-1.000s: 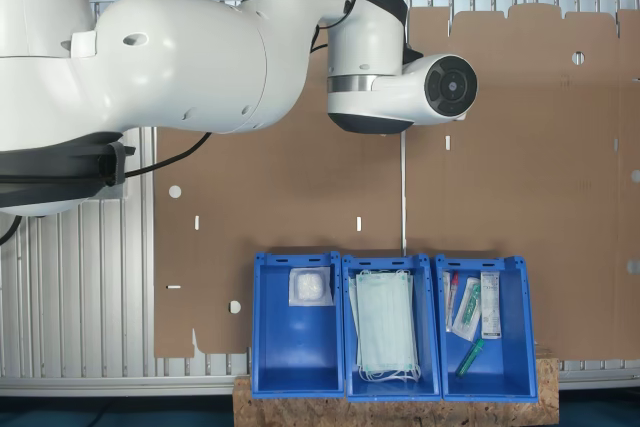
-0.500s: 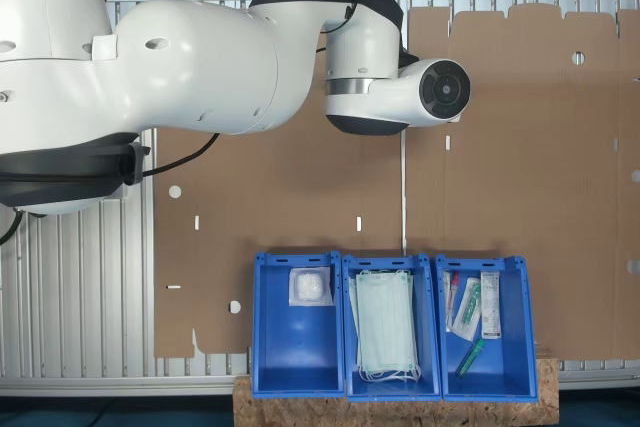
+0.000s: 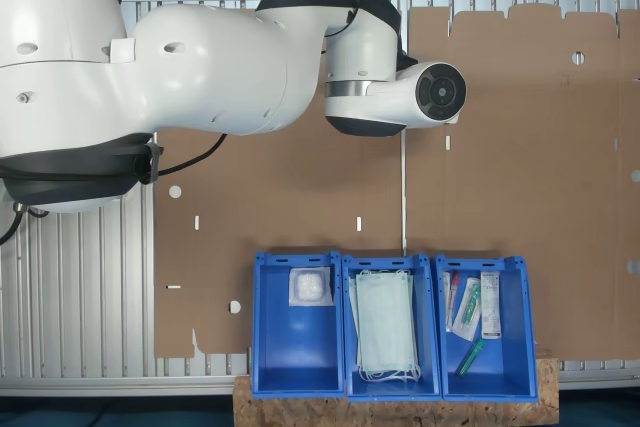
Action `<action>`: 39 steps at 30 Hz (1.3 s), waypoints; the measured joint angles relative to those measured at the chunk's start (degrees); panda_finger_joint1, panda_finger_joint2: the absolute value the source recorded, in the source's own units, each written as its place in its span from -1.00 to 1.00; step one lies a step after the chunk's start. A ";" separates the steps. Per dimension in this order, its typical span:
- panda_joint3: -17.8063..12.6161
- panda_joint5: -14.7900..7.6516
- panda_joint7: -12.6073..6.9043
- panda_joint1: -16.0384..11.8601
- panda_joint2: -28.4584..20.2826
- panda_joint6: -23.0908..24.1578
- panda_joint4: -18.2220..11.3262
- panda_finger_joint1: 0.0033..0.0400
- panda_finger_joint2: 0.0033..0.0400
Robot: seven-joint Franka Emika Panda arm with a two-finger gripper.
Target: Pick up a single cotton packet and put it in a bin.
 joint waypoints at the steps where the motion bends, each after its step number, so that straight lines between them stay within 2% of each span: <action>1: 0.00 0.00 0.00 0.01 0.08 0.13 0.05 1.00 1.00; 39: -0.09 0.00 0.00 0.09 0.50 2.11 0.17 1.00 1.00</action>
